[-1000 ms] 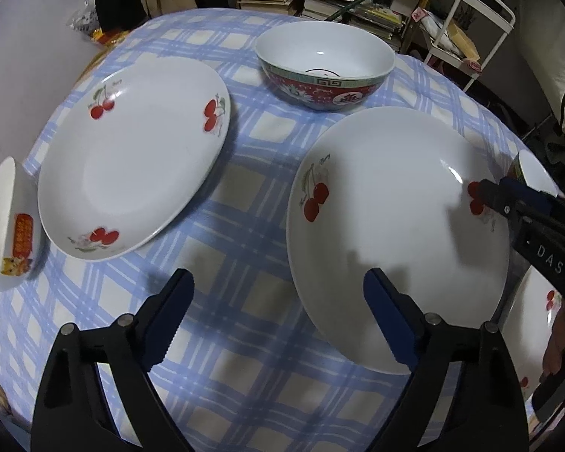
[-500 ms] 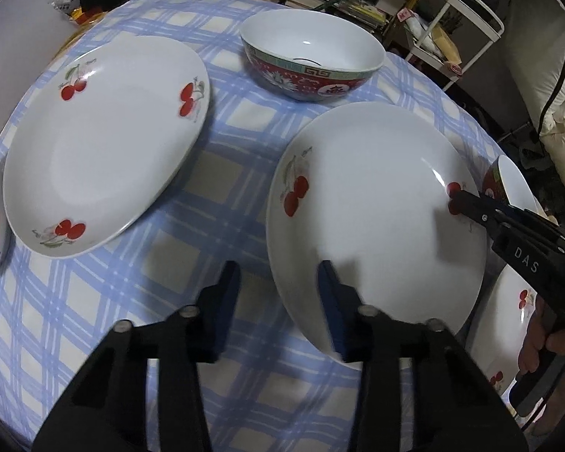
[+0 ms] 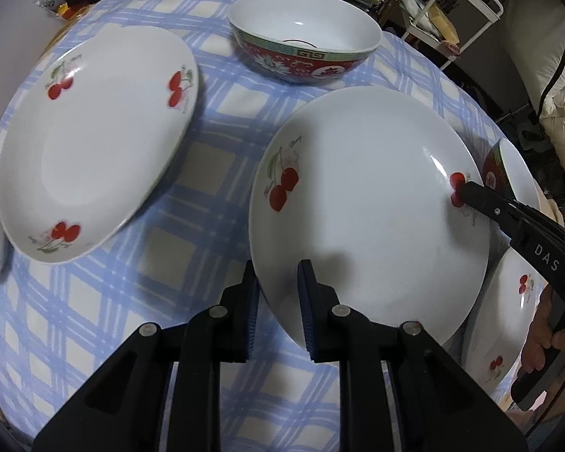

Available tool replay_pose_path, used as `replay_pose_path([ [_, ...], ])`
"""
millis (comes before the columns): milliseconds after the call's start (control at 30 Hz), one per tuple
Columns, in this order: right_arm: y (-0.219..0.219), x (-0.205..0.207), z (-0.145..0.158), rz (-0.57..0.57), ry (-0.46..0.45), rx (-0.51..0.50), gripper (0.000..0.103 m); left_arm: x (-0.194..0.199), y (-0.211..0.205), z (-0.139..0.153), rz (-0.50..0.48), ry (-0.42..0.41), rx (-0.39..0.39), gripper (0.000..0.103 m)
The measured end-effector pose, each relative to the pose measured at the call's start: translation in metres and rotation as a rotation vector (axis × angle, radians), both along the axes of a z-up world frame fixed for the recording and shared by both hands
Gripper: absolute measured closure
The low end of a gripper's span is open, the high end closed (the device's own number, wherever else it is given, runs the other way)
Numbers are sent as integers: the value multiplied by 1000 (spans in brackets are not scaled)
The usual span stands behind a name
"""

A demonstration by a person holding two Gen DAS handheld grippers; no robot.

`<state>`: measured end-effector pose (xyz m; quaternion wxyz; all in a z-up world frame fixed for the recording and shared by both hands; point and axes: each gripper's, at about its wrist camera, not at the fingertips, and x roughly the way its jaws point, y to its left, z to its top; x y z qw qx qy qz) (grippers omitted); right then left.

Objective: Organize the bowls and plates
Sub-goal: 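Lift the cherry plate with both tools and carry it toward another plate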

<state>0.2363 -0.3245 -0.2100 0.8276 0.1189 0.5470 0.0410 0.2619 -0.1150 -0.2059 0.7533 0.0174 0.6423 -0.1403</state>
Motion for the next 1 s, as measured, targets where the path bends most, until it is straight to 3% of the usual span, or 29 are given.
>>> replay_pose_path([
  [400,38,-28,21,5,-33,70,92,-29,47,16,32,6,47,83],
  [600,59,-44,18,39,-3,97,93,-47,74,27,64,7,37,83],
  [667,64,-52,16,26,17,114,93,-53,76,32,57,-17,70,83],
  [800,81,-64,21,20,17,55,93,-59,86,39,85,-28,91,83],
  [1000,90,-85,30,27,9,94,93,-82,103,51,98,-50,89,83],
])
